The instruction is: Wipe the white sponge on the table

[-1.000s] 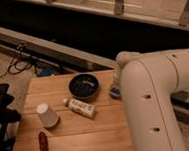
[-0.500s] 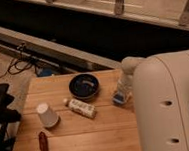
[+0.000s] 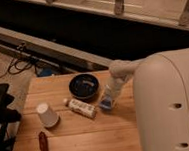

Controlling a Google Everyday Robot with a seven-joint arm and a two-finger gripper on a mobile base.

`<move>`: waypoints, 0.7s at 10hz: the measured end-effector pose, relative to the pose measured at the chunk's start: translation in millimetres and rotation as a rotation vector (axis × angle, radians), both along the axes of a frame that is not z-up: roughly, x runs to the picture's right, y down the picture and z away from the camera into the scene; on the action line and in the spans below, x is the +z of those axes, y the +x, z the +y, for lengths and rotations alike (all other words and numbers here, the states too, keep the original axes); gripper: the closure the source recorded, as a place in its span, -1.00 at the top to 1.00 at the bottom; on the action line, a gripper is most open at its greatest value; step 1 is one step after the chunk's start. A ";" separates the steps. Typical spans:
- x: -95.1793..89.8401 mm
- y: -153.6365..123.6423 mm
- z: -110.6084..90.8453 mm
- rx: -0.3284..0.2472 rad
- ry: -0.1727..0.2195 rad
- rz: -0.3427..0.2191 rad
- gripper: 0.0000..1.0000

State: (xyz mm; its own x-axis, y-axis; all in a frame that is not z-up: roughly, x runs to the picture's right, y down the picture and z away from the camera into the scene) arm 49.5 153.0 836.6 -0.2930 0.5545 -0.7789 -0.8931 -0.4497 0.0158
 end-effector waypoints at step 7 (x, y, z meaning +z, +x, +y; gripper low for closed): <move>42.3 -20.7 -21.2 -0.038 -0.007 -0.033 -0.65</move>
State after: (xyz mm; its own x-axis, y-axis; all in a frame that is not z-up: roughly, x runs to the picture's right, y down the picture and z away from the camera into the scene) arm 28.9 131.7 878.9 -0.2459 0.5593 -0.7916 -0.9094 -0.4157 -0.0113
